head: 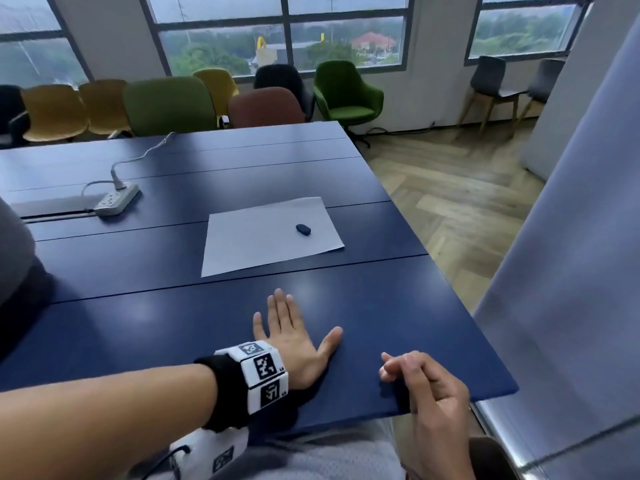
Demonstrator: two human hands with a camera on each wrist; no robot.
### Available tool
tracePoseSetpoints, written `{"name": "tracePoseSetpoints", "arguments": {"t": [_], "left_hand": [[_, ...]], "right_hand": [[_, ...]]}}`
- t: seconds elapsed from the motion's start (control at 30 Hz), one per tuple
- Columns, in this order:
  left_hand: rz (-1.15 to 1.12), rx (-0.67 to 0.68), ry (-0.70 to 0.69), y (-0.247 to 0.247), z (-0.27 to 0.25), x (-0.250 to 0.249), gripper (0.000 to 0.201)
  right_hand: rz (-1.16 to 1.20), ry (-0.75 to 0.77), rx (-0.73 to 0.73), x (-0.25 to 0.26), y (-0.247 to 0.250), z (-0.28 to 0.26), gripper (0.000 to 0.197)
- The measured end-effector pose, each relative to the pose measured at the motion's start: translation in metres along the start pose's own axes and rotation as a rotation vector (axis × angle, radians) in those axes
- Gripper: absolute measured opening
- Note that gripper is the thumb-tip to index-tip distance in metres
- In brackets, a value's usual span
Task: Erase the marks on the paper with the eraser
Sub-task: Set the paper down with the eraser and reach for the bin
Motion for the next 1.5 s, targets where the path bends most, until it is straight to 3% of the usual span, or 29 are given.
{"name": "tracePoseSetpoints", "arguments": {"t": [0.07,0.17,0.23,0.3,0.4,0.47,0.53,0.6,0.67,0.73,0.8,0.9,1.03,1.1,1.2,1.3,1.37,1.4,1.5], "left_hand": [[-0.047,0.002,-0.032,0.002,-0.003,-0.025,0.108],[-0.095,0.046,-0.197,-0.005,-0.015,-0.088,0.152],[-0.092,0.095,-0.272,-0.012,-0.022,-0.126,0.162],[-0.124,0.159,-0.351,-0.014,-0.032,-0.158,0.164],[-0.245,0.210,-0.435,-0.015,-0.040,-0.196,0.165],[-0.334,0.273,-0.440,-0.006,-0.047,-0.205,0.135],[-0.337,0.277,-0.428,0.009,-0.041,-0.198,0.096],[-0.309,0.167,-0.350,0.026,-0.017,-0.169,0.097],[-0.268,0.027,-0.187,0.036,0.007,-0.117,0.092],[-0.137,0.006,-0.061,0.023,0.010,-0.062,0.090],[0.007,0.013,-0.043,0.006,-0.003,-0.029,0.091],[0.016,0.023,-0.078,-0.003,-0.012,-0.037,0.096],[-0.018,0.068,-0.289,-0.012,-0.030,-0.118,0.154],[-0.034,0.110,-0.370,-0.022,-0.036,-0.153,0.161],[-0.145,0.153,-0.438,-0.017,-0.044,-0.184,0.141],[-0.264,0.181,-0.389,0.007,-0.034,-0.179,0.121],[-0.239,0.121,-0.262,0.021,-0.018,-0.148,0.093],[-0.202,0.082,-0.189,0.023,-0.009,-0.125,0.088],[-0.009,0.051,-0.026,0.005,-0.011,-0.055,0.097]], "right_hand": [[-0.004,0.014,-0.001,0.000,0.001,0.001,0.066],[-0.019,0.029,-0.003,0.000,0.004,0.003,0.057],[-0.021,0.081,-0.078,0.001,0.016,0.003,0.043],[0.023,0.124,-0.166,0.003,0.030,0.002,0.034],[0.061,0.184,-0.151,0.007,0.030,0.001,0.039],[0.090,0.225,-0.140,0.011,0.024,0.001,0.045],[0.142,0.213,-0.158,0.011,0.022,-0.001,0.041],[0.162,0.195,-0.159,0.008,0.023,-0.002,0.041],[0.165,0.202,-0.144,0.006,0.024,-0.003,0.040],[0.175,0.203,-0.137,0.006,0.024,-0.003,0.038],[0.197,0.202,-0.129,0.007,0.021,-0.003,0.037],[0.219,0.207,-0.104,0.007,0.018,-0.003,0.038],[0.217,0.229,-0.172,0.008,0.024,-0.004,0.044],[0.233,0.225,-0.274,0.007,0.038,-0.004,0.049],[0.350,0.218,-0.304,0.007,0.049,0.002,0.047],[0.370,0.142,-0.314,0.001,0.055,0.000,0.052],[0.368,0.136,-0.290,0.002,0.053,-0.005,0.052],[0.374,0.140,-0.277,0.002,0.051,-0.005,0.052],[0.351,0.145,-0.237,0.003,0.046,-0.006,0.054]]}}
Point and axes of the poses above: each hand's wrist, its own z-axis towards the middle knuckle, its own y-axis out of the back of the hand, x = y × z, the point moved 8 cm from there along z, towards the middle knuckle, and after that the axes turned 14 degrees about y, right-handed, at the moved point
